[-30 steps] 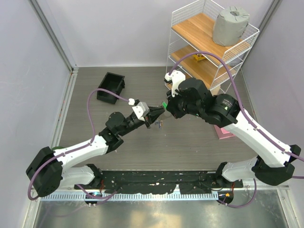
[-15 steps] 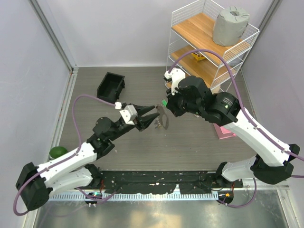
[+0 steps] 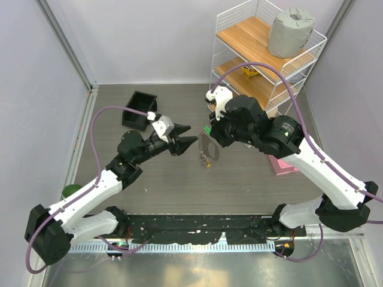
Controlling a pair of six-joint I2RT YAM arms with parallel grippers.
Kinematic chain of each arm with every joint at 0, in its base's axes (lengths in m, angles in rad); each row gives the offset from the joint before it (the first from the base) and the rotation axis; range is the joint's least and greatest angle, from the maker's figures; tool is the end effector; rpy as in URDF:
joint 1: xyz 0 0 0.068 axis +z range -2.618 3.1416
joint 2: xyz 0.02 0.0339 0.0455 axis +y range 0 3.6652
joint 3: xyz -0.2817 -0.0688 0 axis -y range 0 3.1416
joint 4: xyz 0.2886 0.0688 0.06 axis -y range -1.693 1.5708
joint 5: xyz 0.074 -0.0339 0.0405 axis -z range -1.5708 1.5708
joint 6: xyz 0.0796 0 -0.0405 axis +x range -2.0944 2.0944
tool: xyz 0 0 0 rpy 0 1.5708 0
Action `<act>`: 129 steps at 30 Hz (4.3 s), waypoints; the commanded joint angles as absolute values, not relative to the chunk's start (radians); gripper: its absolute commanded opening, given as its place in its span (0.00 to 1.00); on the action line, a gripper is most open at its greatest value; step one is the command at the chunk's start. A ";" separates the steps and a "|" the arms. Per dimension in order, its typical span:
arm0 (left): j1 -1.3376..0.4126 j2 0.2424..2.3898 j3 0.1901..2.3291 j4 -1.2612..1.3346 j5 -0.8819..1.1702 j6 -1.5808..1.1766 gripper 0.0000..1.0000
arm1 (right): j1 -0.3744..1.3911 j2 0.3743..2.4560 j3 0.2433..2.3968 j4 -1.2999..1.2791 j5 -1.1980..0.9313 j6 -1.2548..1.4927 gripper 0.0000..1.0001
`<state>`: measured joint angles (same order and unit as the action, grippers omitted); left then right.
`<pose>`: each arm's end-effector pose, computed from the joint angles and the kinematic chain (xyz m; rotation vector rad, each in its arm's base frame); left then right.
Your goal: Remove the keys from the keyring
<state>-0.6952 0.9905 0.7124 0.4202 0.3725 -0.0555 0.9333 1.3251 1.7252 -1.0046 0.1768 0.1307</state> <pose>0.2166 -0.2184 0.3485 0.7627 1.2904 -0.8761 0.2013 0.2482 0.4678 -0.7625 2.0580 0.4160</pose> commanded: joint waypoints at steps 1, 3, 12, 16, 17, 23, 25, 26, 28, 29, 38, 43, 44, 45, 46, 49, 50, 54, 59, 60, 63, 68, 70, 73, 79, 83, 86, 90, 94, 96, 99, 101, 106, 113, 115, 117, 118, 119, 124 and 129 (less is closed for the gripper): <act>-0.673 1.051 0.755 0.505 0.482 -0.169 0.48 | 0.939 1.307 1.773 -0.966 0.167 0.112 0.05; -0.673 1.075 0.762 0.544 0.495 -0.204 0.47 | 0.937 1.307 1.775 -0.965 0.167 0.114 0.05; -0.673 1.153 0.808 0.585 0.693 -0.081 0.60 | 0.937 1.308 1.778 -0.968 0.141 0.109 0.05; -0.673 1.221 0.883 0.508 0.814 -0.063 0.60 | 0.937 1.307 1.778 -0.968 0.135 0.106 0.05; -0.673 1.230 0.887 0.512 0.810 -0.064 0.60 | 0.939 1.307 1.778 -0.968 0.135 0.106 0.05; -0.673 1.239 0.874 0.496 0.677 -0.063 0.58 | 0.939 1.302 1.776 -0.968 0.132 0.110 0.05; -0.673 1.235 0.867 0.497 0.654 -0.071 0.57 | 0.937 1.302 1.775 -0.963 0.133 0.109 0.05; -0.673 1.233 0.855 0.509 0.646 -0.078 0.57 | 0.939 1.301 1.772 -0.963 0.132 0.107 0.05; -0.673 1.227 0.835 0.549 0.646 -0.094 0.57 | 0.937 1.302 1.772 -0.963 0.130 0.109 0.05; -0.673 1.226 0.828 0.564 0.646 -0.101 0.57 | 0.939 1.302 1.770 -0.963 0.130 0.109 0.05; -0.673 1.230 0.822 0.601 0.707 -0.107 0.45 | 0.937 1.301 1.767 -0.963 0.129 0.109 0.05; -0.673 1.207 0.808 0.597 0.721 -0.081 0.38 | 0.939 1.296 1.761 -0.965 0.141 0.107 0.05; -0.673 1.204 0.808 0.597 0.729 -0.078 0.36 | 0.939 1.296 1.761 -0.963 0.141 0.107 0.05; -0.673 1.203 0.807 0.597 0.735 -0.077 0.34 | 0.937 1.295 1.759 -0.965 0.143 0.106 0.05; -0.673 1.204 0.804 0.597 0.738 -0.078 0.31 | 0.937 1.295 1.761 -0.965 0.146 0.106 0.05; -0.673 1.201 0.798 0.601 0.750 -0.080 0.26 | 0.939 1.293 1.759 -0.968 0.161 0.103 0.05; -0.673 1.201 0.790 0.623 0.753 -0.081 0.24 | 0.939 1.292 1.758 -0.969 0.164 0.103 0.05; -0.673 1.184 0.767 0.657 0.755 -0.089 0.10 | 0.939 1.290 1.756 -0.974 0.193 0.104 0.05; -0.673 1.161 0.750 0.652 0.736 -0.081 0.00 | 0.939 1.284 1.755 -0.986 0.213 0.106 0.05; -0.672 1.155 0.747 0.652 0.735 -0.078 0.00 | 0.937 1.282 1.758 -0.989 0.221 0.106 0.05; -0.672 1.144 0.736 0.652 0.732 -0.078 0.00 | 0.937 1.281 1.756 -0.996 0.230 0.103 0.05; -0.675 1.135 0.723 0.646 0.723 -0.081 0.00 | 0.937 1.279 1.753 -0.996 0.226 0.097 0.05; -0.673 1.137 0.719 0.646 0.719 -0.083 0.00 | 0.939 1.279 1.750 -0.989 0.218 0.097 0.05; -0.673 1.121 0.700 0.669 0.672 -0.089 0.00 | 0.937 1.282 1.747 -1.002 0.213 0.101 0.05; -0.673 1.077 0.681 0.650 0.575 -0.054 0.00 | 0.939 1.273 1.698 -1.003 0.204 0.130 0.05; -0.673 1.060 0.676 0.649 0.566 -0.045 0.00 | 0.937 1.278 1.674 -1.003 0.198 0.140 0.05; -0.673 1.052 0.675 0.643 0.561 -0.038 0.00 | 0.939 1.285 1.658 -0.997 0.186 0.147 0.05; -0.675 1.035 0.672 0.638 0.560 -0.029 0.00 | 0.939 1.292 1.635 -0.988 0.184 0.155 0.05; -0.680 1.020 0.670 0.618 0.542 -0.009 0.00 | 0.937 1.305 1.628 -0.996 0.164 0.164 0.05; -0.683 1.012 0.670 0.608 0.532 -0.005 0.00 | 0.937 1.304 1.618 -0.999 0.152 0.172 0.05; -0.690 1.005 0.676 0.580 0.514 0.041 0.00 | 0.937 1.305 1.609 -1.011 0.130 0.175 0.07; -0.693 1.003 0.681 0.565 0.505 0.058 0.00 | 0.937 1.305 1.608 -1.020 0.115 0.175 0.23; -0.699 1.008 0.689 0.548 0.508 0.072 0.00 | 0.937 1.260 1.603 -1.005 0.173 0.141 0.41; -0.699 1.003 0.730 0.468 0.630 0.051 0.00 | 0.937 1.146 1.526 -0.806 0.089 -0.053 0.40; -0.701 0.986 0.735 0.442 0.649 0.037 0.00 | 0.939 1.087 1.420 -0.719 -0.053 -0.215 0.41; -0.699 0.973 0.747 0.391 0.660 0.034 0.00 | 0.939 1.014 1.324 -0.595 -0.131 -0.271 0.41; -0.699 0.968 0.756 0.368 0.663 0.025 0.00 | 0.939 0.990 1.304 -0.565 -0.155 -0.285 0.43; -0.699 0.965 0.765 0.342 0.666 0.020 0.00 | 0.939 0.956 1.261 -0.510 -0.197 -0.314 0.44; -0.699 0.968 0.821 0.264 0.715 -0.046 0.00 | 0.939 0.969 1.244 -0.471 -0.284 -0.397 0.40; -0.699 0.977 0.839 0.238 0.790 -0.098 0.00 | 0.939 0.999 1.278 -0.477 -0.327 -0.477 0.36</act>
